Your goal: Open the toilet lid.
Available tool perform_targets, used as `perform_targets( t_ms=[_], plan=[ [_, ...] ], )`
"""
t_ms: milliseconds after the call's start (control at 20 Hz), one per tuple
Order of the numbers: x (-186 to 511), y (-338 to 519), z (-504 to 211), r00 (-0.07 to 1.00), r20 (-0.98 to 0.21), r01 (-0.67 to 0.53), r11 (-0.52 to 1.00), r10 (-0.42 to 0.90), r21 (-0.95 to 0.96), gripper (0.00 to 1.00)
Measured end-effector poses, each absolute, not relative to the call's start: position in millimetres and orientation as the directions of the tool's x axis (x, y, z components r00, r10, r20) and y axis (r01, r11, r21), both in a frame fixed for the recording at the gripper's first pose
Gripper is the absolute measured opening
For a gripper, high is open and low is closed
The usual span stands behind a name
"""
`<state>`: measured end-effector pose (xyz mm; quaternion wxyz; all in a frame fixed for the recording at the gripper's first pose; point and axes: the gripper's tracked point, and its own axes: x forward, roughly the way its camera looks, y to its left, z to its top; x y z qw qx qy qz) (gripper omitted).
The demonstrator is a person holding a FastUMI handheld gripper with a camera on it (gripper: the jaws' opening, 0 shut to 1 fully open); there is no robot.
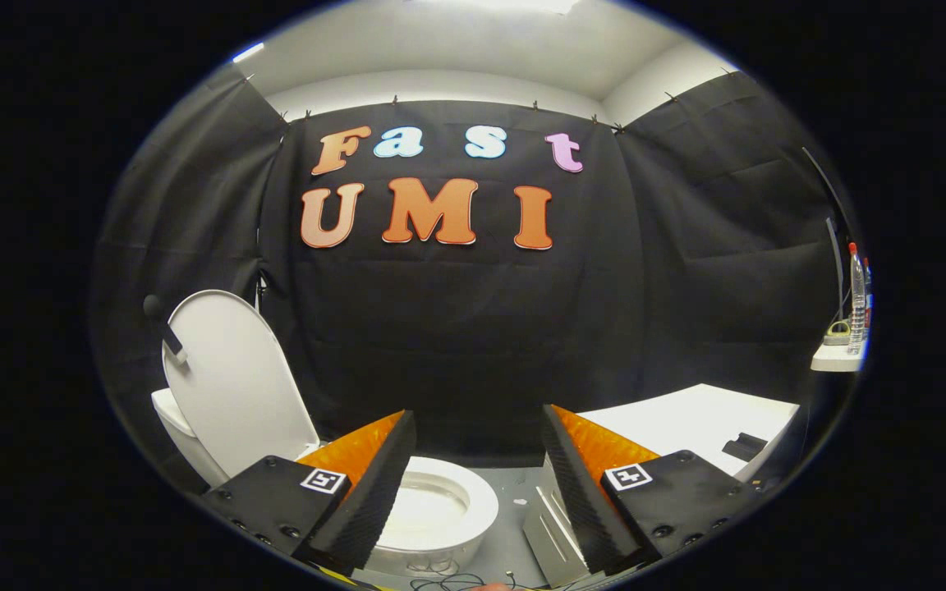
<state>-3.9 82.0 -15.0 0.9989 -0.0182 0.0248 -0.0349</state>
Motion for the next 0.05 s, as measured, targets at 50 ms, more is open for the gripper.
perform_targets(
  t_ms=[50],
  plan=[
    [-3.4, 83.4, -16.3, 0.996, -0.052, 0.065, 0.997, -0.067, -0.040, 0.98]
  ],
)
